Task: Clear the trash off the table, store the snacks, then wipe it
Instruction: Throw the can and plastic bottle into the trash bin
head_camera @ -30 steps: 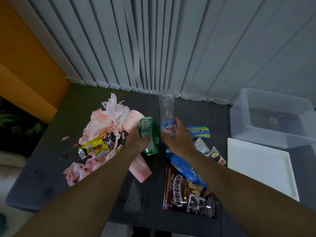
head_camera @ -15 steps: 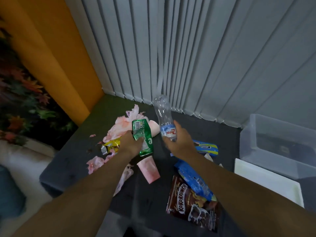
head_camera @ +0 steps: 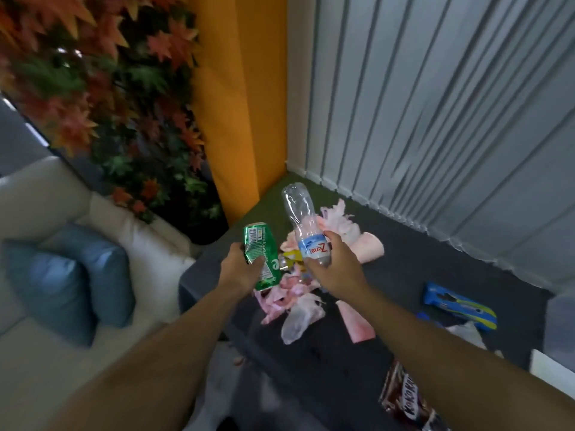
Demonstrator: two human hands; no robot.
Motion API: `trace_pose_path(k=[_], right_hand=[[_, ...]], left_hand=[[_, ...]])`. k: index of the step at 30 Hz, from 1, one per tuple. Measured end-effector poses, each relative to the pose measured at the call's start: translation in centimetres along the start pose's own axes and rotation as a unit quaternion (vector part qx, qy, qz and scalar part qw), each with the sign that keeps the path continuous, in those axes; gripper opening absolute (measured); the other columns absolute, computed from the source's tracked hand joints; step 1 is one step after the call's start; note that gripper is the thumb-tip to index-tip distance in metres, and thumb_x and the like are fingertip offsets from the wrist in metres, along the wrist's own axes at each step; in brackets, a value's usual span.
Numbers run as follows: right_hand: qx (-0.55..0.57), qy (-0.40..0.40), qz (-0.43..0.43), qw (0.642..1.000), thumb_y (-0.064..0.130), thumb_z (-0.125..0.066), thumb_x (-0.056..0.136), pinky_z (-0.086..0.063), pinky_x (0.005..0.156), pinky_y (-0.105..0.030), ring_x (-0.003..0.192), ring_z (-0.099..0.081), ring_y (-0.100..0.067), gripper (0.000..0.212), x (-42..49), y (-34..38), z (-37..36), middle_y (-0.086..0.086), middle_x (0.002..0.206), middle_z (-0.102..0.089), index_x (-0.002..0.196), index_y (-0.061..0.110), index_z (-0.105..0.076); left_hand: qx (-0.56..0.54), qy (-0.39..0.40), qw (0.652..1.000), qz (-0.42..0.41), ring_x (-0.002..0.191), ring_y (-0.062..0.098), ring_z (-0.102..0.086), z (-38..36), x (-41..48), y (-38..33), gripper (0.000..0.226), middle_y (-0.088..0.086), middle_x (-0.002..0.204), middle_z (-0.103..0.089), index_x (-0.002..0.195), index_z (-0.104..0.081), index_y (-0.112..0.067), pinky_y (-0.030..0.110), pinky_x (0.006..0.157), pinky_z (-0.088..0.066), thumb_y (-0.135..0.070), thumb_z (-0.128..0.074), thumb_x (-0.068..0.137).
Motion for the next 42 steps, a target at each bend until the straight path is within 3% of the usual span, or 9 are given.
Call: trace_pose_path(k=[5,9,11,14,19,27,31,36,42], right_hand=[[-0.011,0.069,0.010,0.998,0.048,-0.069,0.077,-0.055,0.081,-0.039,0.092,-0.062,-0.011,0.062,-0.2,3.9,-7.9,0.008,0.109,-0.061,0.131,0.032,-0.042],[-0.001,0.127,0.019,0.992,0.043,-0.072,0.078,-0.057,0.081,-0.041,0.095,-0.062,-0.013,0.065,-0.6,6.6,-14.3,0.004,0.114,-0.060,0.134,0.029,-0.042],[-0.012,0.156,0.016,0.987,0.044,-0.073,0.078,-0.058,0.082,-0.042,0.098,-0.063,-0.015,0.069,-0.9,7.5,-17.5,0.004,0.120,-0.059,0.138,0.029,-0.040],[-0.039,0.209,0.011,0.977,0.049,-0.070,0.079,-0.057,0.084,-0.041,0.105,-0.060,-0.017,0.074,-1.7,8.5,-22.2,0.005,0.126,-0.055,0.142,0.033,-0.035],[-0.068,0.279,0.025,0.957,0.046,-0.070,0.078,-0.046,0.087,-0.026,0.106,-0.057,-0.011,0.075,-3.6,9.2,-29.9,0.003,0.133,-0.055,0.144,0.029,-0.037],[-0.164,0.383,-0.003,0.909,0.047,-0.066,0.081,-0.046,0.100,-0.042,0.117,-0.053,-0.023,0.071,-6.9,5.6,-41.3,-0.002,0.131,-0.048,0.143,0.030,-0.036],[-0.227,0.412,-0.004,0.883,0.052,-0.062,0.082,-0.035,0.091,-0.033,0.118,-0.048,-0.026,0.064,-8.0,2.9,-47.4,-0.003,0.126,-0.047,0.139,0.033,-0.038],[-0.259,0.437,-0.024,0.861,0.051,-0.060,0.081,-0.046,0.087,-0.037,0.111,-0.053,-0.030,0.058,-9.2,-0.7,-54.2,-0.004,0.122,-0.050,0.132,0.033,-0.040],[-0.291,0.457,-0.025,0.840,0.053,-0.060,0.084,-0.046,0.087,-0.037,0.114,-0.052,-0.030,0.062,-10.2,-3.8,-60.1,-0.007,0.126,-0.051,0.137,0.029,-0.040]], left_hand=[[-0.018,-0.033,0.998,0.052,0.078,0.019,-0.063,5.5,0.7,6.9,0.036,0.011,0.112,-0.068,0.120,-0.050,-0.013,0.026,0.065,-0.048,-0.025,-0.067,0.091],[-0.052,-0.054,0.993,0.095,0.100,0.033,-0.065,9.2,0.8,13.1,0.039,0.015,0.116,-0.066,0.123,-0.049,-0.009,0.044,0.088,-0.055,-0.017,-0.066,0.089],[-0.051,-0.070,0.989,0.123,0.090,0.028,-0.065,10.9,0.6,16.3,0.034,0.013,0.110,-0.066,0.118,-0.050,-0.011,0.035,0.077,-0.055,-0.017,-0.066,0.089],[-0.032,-0.093,0.982,0.162,0.067,0.010,-0.055,13.4,0.0,21.0,0.024,0.008,0.098,-0.066,0.106,-0.055,-0.012,0.014,0.049,-0.038,-0.019,-0.066,0.087],[-0.040,-0.103,0.963,0.246,0.091,0.029,-0.059,15.4,-1.5,29.1,0.028,0.015,0.104,-0.065,0.106,-0.055,-0.004,0.029,0.071,-0.039,-0.021,-0.066,0.087],[-0.073,-0.101,0.930,0.345,0.084,0.024,-0.062,14.9,-1.3,41.2,0.034,0.013,0.102,-0.067,0.112,-0.054,-0.005,0.032,0.069,-0.047,-0.029,-0.065,0.090],[-0.056,-0.089,0.916,0.387,0.070,0.016,-0.058,13.5,-1.0,47.3,0.041,0.009,0.089,-0.062,0.120,-0.051,-0.002,0.029,0.052,-0.044,-0.029,-0.063,0.092],[-0.048,-0.073,0.893,0.442,0.090,0.031,-0.063,11.2,-0.8,54.4,0.032,0.017,0.102,-0.063,0.109,-0.056,-0.001,0.046,0.077,-0.057,-0.025,-0.064,0.091],[-0.055,-0.062,0.882,0.464,0.093,0.033,-0.062,8.5,-0.1,60.1,0.034,0.017,0.103,-0.063,0.113,-0.054,-0.003,0.047,0.081,-0.056,-0.027,-0.065,0.090]])
Point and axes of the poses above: each hand's wrist, its own x-axis towards the middle knuckle, its own z-axis out of the back of the hand, y = z × x, the point moved 5 cm from there along x, towards the middle knuckle
